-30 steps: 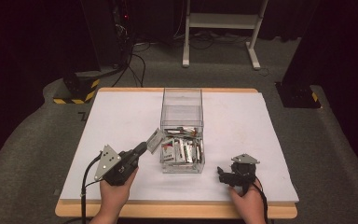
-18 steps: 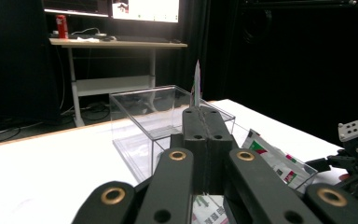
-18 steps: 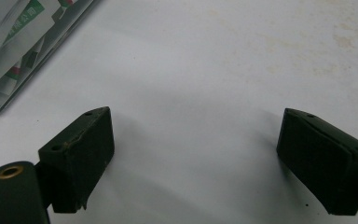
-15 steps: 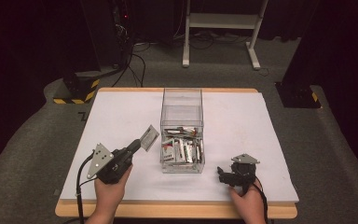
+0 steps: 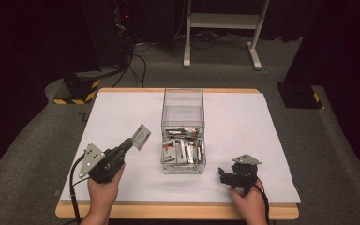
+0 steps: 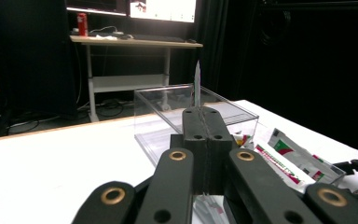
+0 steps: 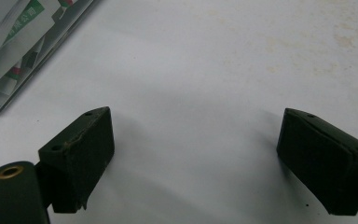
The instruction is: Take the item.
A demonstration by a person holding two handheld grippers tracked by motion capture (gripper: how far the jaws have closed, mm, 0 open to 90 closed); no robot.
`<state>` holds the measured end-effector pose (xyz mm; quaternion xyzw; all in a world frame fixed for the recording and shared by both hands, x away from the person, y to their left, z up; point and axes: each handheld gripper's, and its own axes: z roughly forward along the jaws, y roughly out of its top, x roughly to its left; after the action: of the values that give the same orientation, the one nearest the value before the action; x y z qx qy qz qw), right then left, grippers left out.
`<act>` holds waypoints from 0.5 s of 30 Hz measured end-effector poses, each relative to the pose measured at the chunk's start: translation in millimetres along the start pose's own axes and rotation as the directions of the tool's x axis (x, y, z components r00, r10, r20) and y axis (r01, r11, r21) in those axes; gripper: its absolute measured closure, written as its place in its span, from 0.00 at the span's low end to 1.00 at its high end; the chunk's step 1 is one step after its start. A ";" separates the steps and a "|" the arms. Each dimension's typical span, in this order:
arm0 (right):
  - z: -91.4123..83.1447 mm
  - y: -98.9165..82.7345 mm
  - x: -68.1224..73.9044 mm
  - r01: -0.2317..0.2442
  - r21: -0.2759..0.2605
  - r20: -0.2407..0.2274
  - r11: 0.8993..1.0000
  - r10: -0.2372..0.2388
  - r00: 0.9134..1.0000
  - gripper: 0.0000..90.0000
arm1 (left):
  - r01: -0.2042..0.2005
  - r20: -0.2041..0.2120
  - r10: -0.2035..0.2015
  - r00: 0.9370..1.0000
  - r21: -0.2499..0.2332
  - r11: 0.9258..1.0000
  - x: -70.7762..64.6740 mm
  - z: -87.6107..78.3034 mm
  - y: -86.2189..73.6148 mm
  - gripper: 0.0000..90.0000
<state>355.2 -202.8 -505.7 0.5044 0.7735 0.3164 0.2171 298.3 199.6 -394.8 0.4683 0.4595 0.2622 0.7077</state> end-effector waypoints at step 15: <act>0.0 0.0 0.1 -0.001 -0.001 0.001 1.000 0.001 1.000 0.12 | -0.009 -0.079 0.007 0.997 -0.036 0.999 29.4 -9.7 15.0 1.00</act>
<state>355.1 -202.7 -505.7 0.5046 0.7733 0.3164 0.2175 303.5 233.6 -394.4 0.4465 0.4803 0.2916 0.6963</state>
